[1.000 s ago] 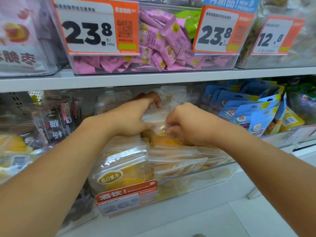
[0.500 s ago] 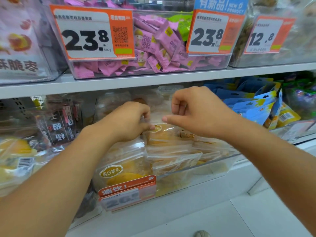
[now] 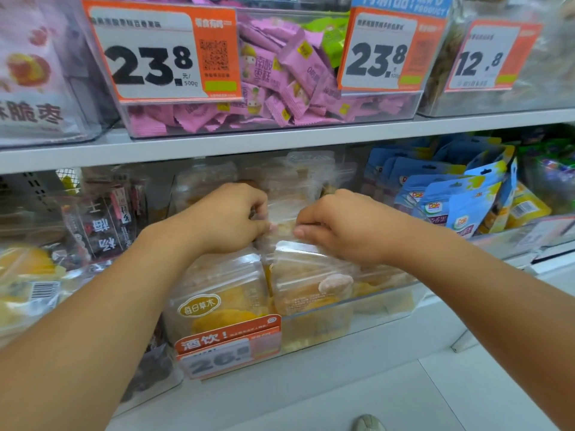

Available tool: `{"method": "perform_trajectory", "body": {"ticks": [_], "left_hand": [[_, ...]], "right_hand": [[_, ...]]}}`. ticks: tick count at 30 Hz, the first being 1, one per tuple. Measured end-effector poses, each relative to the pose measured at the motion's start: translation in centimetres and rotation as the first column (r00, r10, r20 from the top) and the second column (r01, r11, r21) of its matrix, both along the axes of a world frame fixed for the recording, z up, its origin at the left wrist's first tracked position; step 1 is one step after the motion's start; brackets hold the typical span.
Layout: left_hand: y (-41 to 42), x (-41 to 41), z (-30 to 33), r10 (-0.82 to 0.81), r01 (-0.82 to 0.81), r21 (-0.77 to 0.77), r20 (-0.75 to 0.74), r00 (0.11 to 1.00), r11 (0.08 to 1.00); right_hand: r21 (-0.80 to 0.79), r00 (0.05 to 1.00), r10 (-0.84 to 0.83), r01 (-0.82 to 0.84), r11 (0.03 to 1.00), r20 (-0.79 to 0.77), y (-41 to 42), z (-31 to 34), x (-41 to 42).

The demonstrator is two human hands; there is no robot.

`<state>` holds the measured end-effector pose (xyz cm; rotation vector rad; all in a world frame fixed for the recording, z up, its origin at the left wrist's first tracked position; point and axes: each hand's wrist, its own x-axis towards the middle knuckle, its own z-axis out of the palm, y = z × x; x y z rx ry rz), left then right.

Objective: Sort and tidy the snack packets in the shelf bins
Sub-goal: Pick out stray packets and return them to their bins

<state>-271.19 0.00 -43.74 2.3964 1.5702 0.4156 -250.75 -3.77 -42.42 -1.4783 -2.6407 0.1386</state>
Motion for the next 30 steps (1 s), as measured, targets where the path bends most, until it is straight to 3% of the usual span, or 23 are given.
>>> {"method": "perform_trajectory", "body": {"ticks": [5, 10, 14, 21, 23, 25, 27, 28, 30], "left_hand": [[0.0, -0.1, 0.1, -0.009, 0.009, 0.014, 0.001, 1.000, 1.000], [0.2, -0.1, -0.1, -0.015, 0.015, 0.028, 0.026, 1.000, 0.999], [-0.1, 0.2, 0.0, -0.035, 0.033, 0.032, 0.057, 0.998, 0.999], [-0.5, 0.4, 0.3, -0.031, 0.026, 0.081, 0.055, 0.998, 0.996], [-0.7, 0.9, 0.6, -0.007, -0.009, 0.130, 0.118, 0.993, 0.991], [-1.1, 1.7, 0.8, -0.003, -0.008, 0.133, 0.079, 0.997, 0.991], [-1.3, 2.3, 0.8, -0.028, 0.035, 0.065, -0.107, 0.994, 0.997], [-1.3, 2.4, 0.8, -0.035, 0.042, 0.036, -0.183, 0.982, 0.998], [-1.4, 2.2, 0.6, -0.026, 0.026, -0.003, -0.238, 0.971, 1.000]], "right_hand": [[0.071, 0.993, 0.057, -0.050, 0.996, -0.101, -1.0, -0.1, 0.6], [-0.099, 0.992, 0.111, -0.116, 0.988, -0.054, -1.7, 0.5, 1.6], [-0.027, 0.989, 0.055, -0.052, 0.998, 0.137, -1.4, 0.5, 1.6], [0.268, 0.988, 0.073, -0.107, 0.957, 0.134, 0.9, -1.2, -2.1], [0.185, 0.995, 0.100, -0.104, 0.977, 0.028, 1.1, -1.3, -2.3], [0.066, 0.966, 0.053, -0.038, 0.997, -0.254, 0.9, -0.9, -1.7], [0.009, 0.833, -0.152, 0.185, 0.983, -0.533, 1.4, 0.1, -0.5], [-0.036, 0.755, -0.288, 0.332, 0.943, -0.589, 1.9, 0.6, 0.3], [-0.278, 0.641, -0.552, 0.484, 0.830, -0.533, 3.0, 1.4, 1.3]]}}
